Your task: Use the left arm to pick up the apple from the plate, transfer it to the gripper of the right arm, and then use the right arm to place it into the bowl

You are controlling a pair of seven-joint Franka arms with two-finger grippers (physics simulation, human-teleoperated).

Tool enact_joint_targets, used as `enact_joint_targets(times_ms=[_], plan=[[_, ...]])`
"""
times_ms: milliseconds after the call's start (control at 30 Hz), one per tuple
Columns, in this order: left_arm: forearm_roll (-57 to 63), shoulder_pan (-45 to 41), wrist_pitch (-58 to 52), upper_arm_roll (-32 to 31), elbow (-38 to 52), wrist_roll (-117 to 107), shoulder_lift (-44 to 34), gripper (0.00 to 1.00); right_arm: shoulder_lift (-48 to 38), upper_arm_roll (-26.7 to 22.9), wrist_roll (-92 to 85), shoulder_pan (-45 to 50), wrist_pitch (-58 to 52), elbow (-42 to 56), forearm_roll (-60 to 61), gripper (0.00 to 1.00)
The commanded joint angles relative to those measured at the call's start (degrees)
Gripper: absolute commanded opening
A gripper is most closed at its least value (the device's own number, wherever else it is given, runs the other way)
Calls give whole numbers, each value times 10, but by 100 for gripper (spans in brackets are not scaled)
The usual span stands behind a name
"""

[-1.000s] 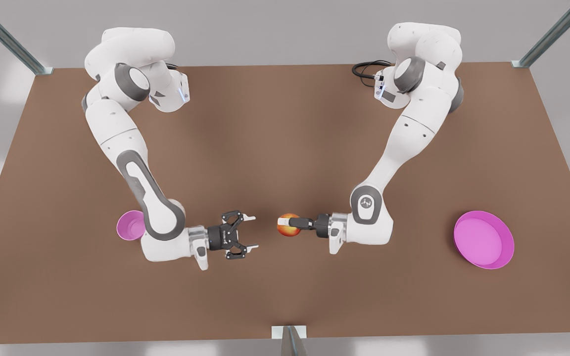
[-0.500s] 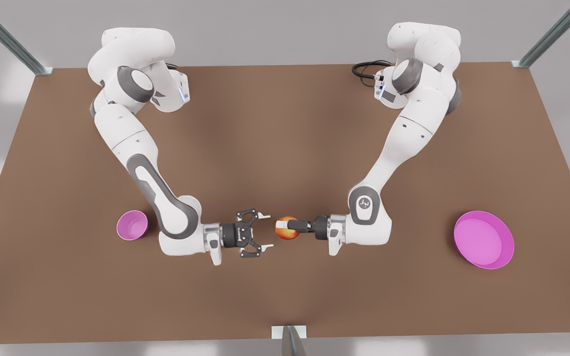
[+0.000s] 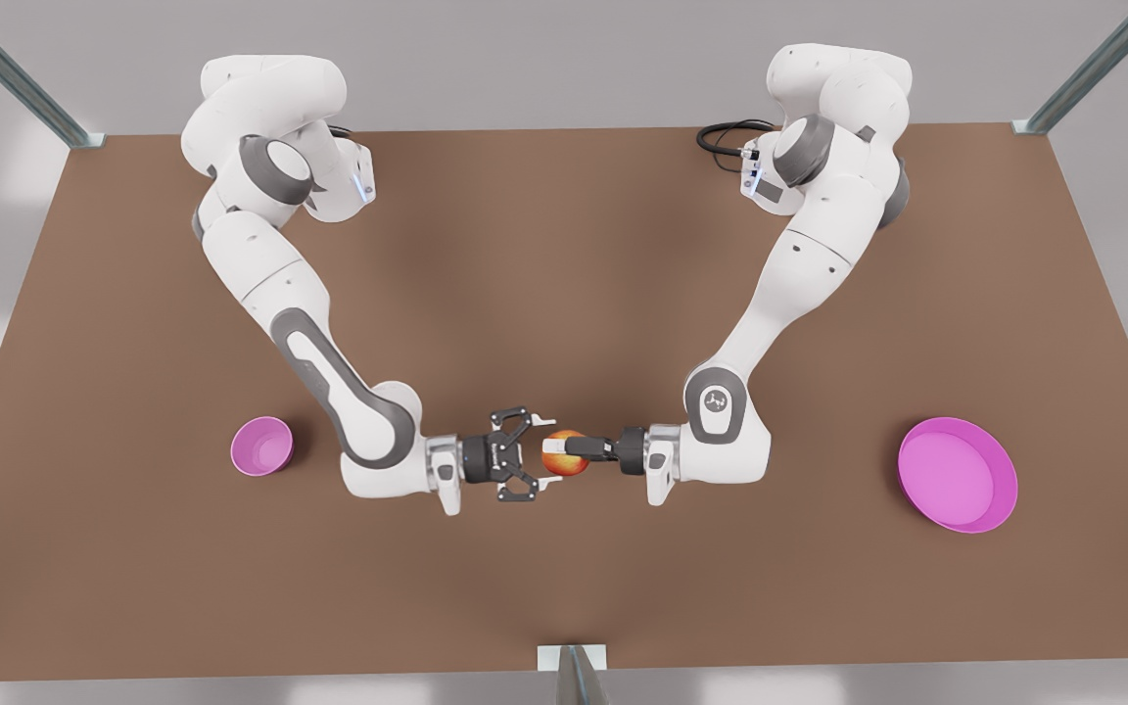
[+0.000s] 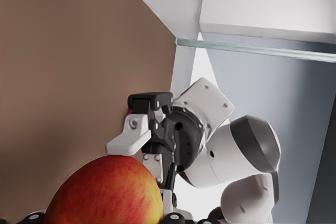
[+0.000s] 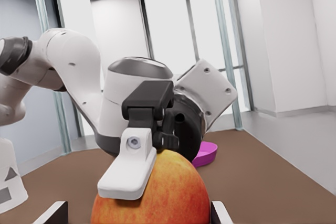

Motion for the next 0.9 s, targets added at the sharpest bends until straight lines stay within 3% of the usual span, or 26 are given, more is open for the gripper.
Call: enact_joint_targets(times_ms=[0, 433, 500, 533, 600, 700, 867], plan=[[-1, 0, 2, 0, 0, 3, -1, 78, 1, 4, -50, 1, 21, 1, 1, 100], [-1, -9, 8, 0, 1, 4, 1, 78, 18, 27, -49, 10, 51, 6, 2, 100], [-1, -9, 8, 0, 1, 4, 1, 78, 18, 27, -50, 10, 51, 6, 2, 91], [-1, -9, 8, 0, 0, 4, 1, 78, 18, 27, -50, 10, 51, 6, 2, 77], [-1, -9, 8, 0, 0, 4, 1, 78, 18, 27, -49, 10, 50, 6, 2, 73], [0, -9, 7, 0, 0, 4, 1, 100, 17, 27, -48, 10, 49, 7, 2, 73], [0, -6, 4, 0, 0, 4, -1, 100, 13, 27, -43, 2, 42, 5, -5, 73]])
